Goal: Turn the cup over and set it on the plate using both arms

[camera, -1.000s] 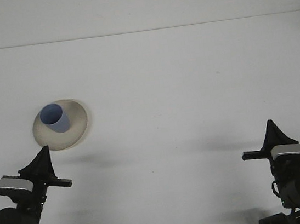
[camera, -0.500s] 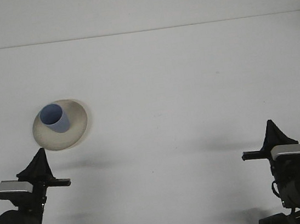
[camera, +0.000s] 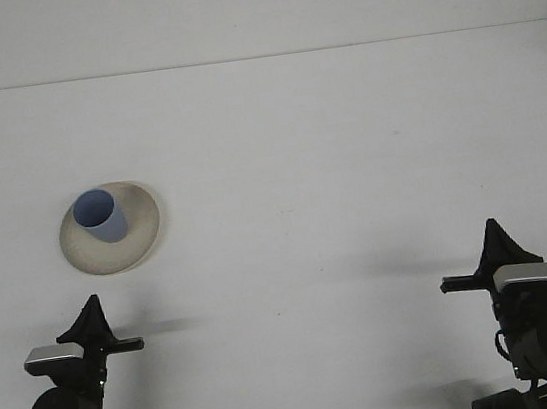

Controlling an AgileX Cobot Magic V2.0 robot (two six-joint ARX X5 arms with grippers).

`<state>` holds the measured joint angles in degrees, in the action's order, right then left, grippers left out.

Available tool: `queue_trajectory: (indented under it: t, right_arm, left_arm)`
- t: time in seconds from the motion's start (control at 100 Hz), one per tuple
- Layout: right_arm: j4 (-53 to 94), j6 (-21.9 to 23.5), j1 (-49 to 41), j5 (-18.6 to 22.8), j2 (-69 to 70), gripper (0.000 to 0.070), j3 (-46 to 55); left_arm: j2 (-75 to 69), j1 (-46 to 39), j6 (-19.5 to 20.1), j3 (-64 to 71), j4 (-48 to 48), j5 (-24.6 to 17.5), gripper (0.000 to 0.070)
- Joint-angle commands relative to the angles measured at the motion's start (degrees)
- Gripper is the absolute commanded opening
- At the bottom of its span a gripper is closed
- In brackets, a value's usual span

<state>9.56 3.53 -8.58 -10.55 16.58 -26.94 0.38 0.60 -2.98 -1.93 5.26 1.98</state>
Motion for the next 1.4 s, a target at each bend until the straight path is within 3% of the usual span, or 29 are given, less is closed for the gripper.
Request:
queue_trajectory:
  t: [0.0, 0.91, 1.07, 1.23, 1.39]
  right_arm:
    - [-0.52, 0.96, -0.09, -0.02, -0.02, 0.0, -0.37]
    - [-0.55, 0.55, -0.09, -0.04, -0.04, 0.0, -0.37]
    - [-0.42, -5.6, 1.11, 0.7, -0.35, 0.0, 0.83]
    - [-0.59, -16.52, 6.49, 13.77, -4.68, 0.0, 7.37]
    - [-0.57, -20.79, 10.03, 15.02, -12.26, 0.0, 15.67]
  left_arm:
    - [-0.22, -0.07, -0.35, 1.16, 0.87, 1.44, 0.0014]
    - [-0.13, -0.04, -0.33, 1.14, 0.83, 1.66, 0.0014]
    - [-0.13, -0.04, -0.33, 1.14, 0.83, 1.66, 0.0014]
    - [-0.13, -0.04, -0.33, 1.14, 0.83, 1.66, 0.0014]
    - [-0.13, -0.04, -0.33, 1.14, 0.83, 1.66, 0.0014]
